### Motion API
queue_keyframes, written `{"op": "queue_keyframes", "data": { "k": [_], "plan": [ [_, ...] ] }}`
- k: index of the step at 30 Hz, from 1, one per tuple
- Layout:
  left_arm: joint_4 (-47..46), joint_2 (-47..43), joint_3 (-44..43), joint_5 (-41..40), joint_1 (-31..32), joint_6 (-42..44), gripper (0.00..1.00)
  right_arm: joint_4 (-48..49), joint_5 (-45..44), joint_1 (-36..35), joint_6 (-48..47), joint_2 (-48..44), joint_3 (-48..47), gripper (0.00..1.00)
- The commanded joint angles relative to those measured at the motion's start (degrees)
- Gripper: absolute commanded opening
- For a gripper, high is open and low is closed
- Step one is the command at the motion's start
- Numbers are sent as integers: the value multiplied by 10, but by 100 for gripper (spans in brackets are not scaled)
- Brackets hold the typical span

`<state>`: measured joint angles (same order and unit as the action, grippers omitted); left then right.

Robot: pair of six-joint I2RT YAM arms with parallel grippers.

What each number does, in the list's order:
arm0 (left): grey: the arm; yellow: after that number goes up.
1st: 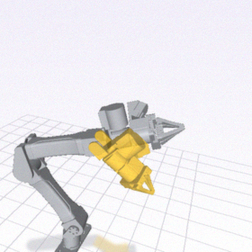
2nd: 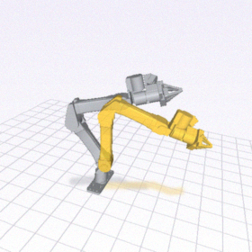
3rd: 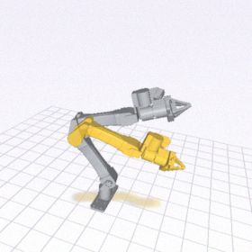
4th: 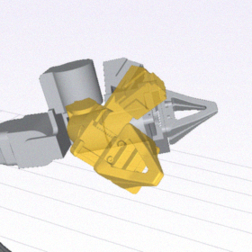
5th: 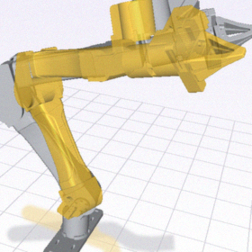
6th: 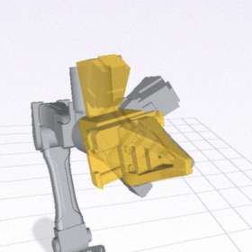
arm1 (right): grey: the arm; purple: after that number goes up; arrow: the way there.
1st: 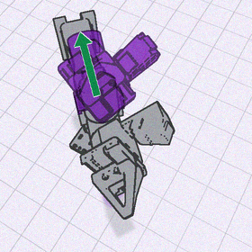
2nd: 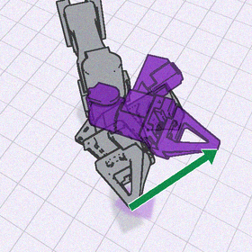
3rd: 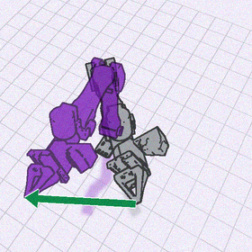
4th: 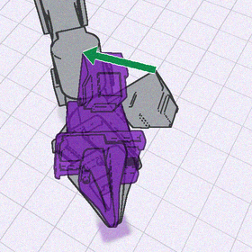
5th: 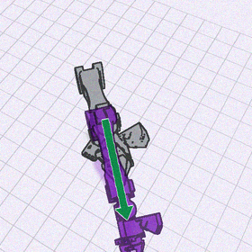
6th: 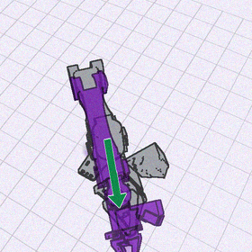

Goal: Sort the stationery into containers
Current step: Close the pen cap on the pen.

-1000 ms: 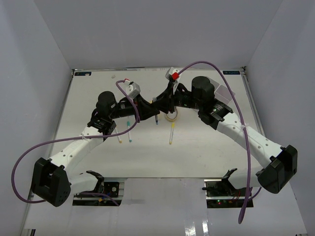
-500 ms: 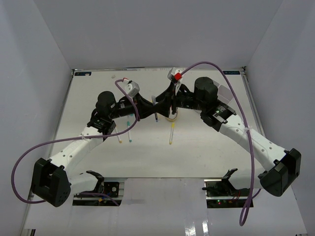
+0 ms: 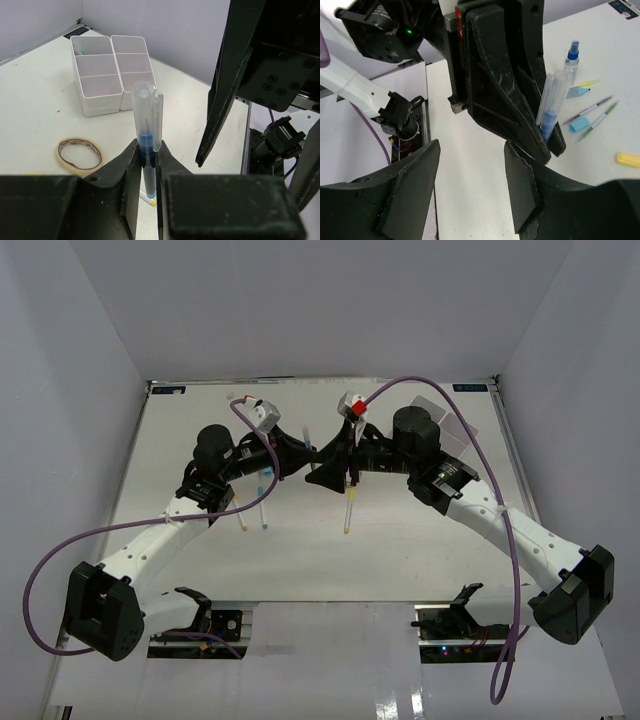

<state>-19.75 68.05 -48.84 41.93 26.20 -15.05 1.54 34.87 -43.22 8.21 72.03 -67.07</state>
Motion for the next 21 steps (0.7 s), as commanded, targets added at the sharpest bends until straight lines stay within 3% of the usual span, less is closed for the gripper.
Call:
{"op": "queue_keyframes", "data": {
  "k": [1,6,11,21],
  "plan": [
    [-3,-11,-14,-11,-3,8,0,-7,-10,0,-10,-21,11,61],
    [5,-17,-17,-11,-3,15,0,-11,-57,-1,-28,-42,52,60],
    [18,-29,-23,-28,-3,20,0,25,-90,0,-36,-58,112,53],
    [28,-42,-30,-58,-3,-9,0,213,-96,-4,-9,-34,185,47]
  ]
}}
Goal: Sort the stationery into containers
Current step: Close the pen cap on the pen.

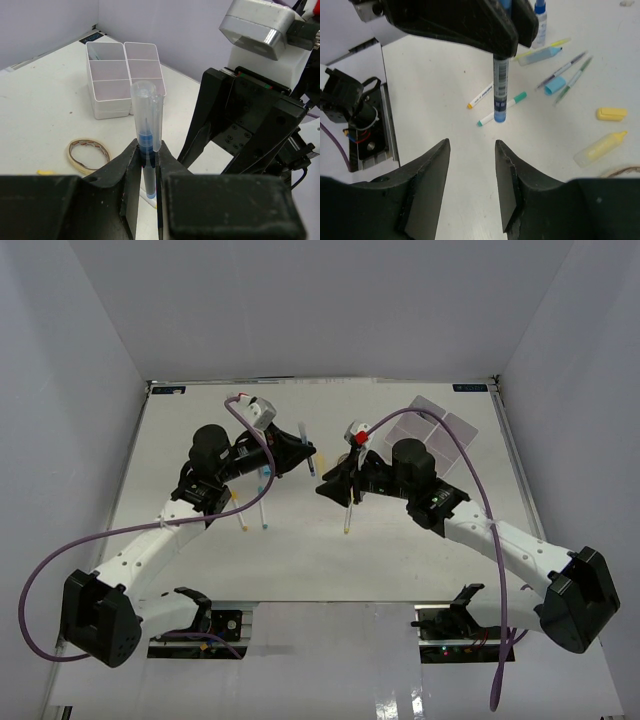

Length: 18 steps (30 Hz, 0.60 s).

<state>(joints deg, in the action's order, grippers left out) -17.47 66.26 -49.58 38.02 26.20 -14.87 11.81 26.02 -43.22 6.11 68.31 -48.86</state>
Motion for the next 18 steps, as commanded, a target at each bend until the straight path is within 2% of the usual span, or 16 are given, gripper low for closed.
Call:
{"op": "queue_keyframes", "data": {
  "k": [1,8,18],
  "plan": [
    [9,-25,-24,-23,-3,-13,0,136,-8,-5,14,6,5,47],
    [17,-30,-25,-57,-3,-24,0,200,-29,-20,25,40,0,47],
    [24,-30,-25,-75,-3,-33,0,226,-49,-39,22,90,-26,41]
  ]
}}
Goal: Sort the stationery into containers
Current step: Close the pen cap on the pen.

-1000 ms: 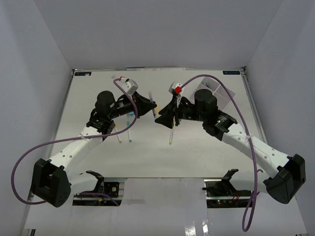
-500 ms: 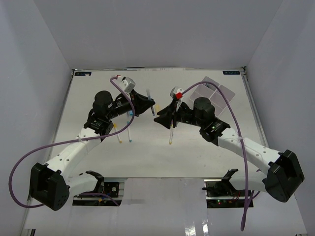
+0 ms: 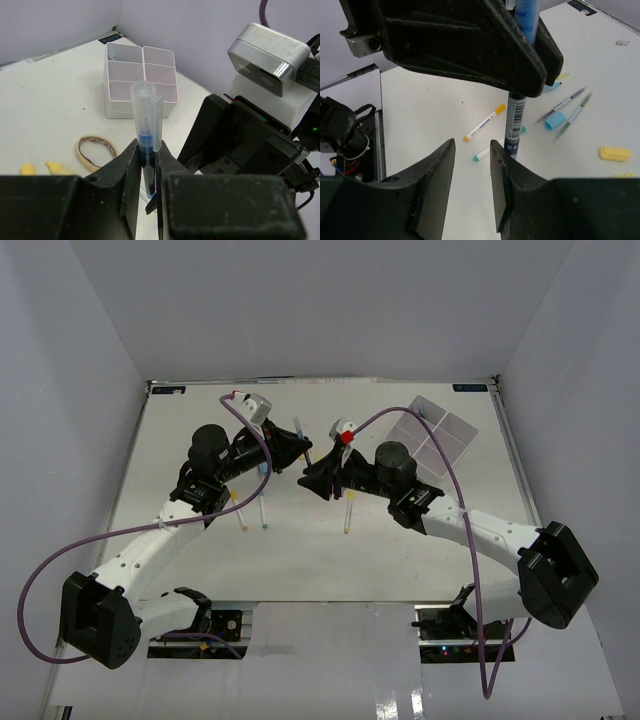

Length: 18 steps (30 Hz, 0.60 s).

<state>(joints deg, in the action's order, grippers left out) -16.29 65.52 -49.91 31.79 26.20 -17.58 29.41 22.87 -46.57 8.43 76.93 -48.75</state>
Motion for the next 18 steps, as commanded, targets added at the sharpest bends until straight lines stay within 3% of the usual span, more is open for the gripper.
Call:
{"op": "queue_keyframes", "data": {
  "k": [1,11,18],
  "plan": [
    [12,-23,-22,-16,-3,-6,0,51,-26,-6,-2,5,-28,40],
    [15,-15,-22,-23,-3,-12,0,66,-64,-8,-5,11,-46,39],
    [16,-10,-23,-23,-3,-21,0,72,-71,-13,-7,28,-64,31]
  ]
}}
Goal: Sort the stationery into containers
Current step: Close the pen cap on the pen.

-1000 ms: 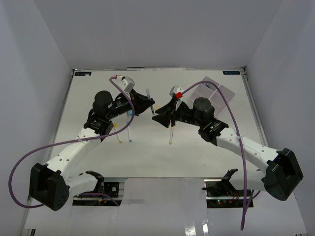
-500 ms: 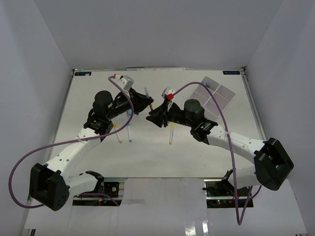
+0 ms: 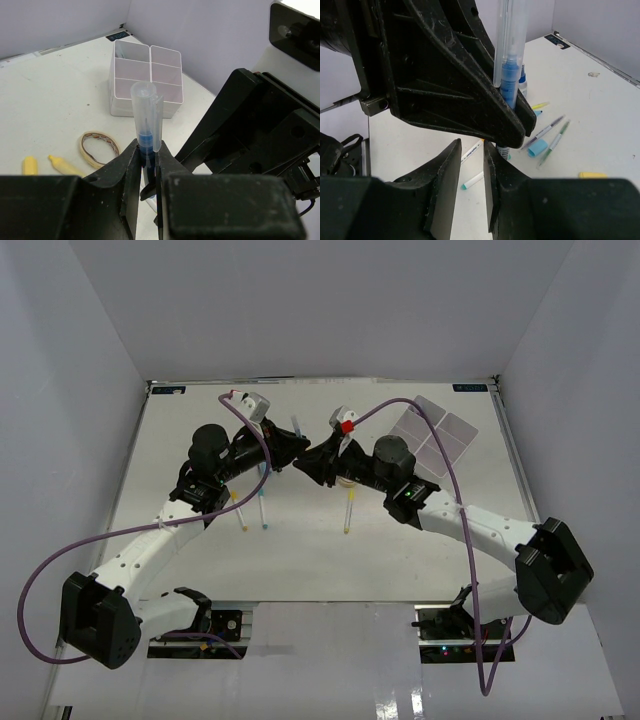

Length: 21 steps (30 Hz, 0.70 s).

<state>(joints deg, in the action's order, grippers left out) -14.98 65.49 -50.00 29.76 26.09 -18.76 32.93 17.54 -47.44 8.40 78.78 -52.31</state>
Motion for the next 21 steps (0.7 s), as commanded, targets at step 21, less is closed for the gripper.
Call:
{"op": "queue_keyframes", "data": {
  "k": [21],
  "plan": [
    [22,6,-38,15,-2,-10,0,50,-49,-9,-12,17,-22,8]
  ]
}}
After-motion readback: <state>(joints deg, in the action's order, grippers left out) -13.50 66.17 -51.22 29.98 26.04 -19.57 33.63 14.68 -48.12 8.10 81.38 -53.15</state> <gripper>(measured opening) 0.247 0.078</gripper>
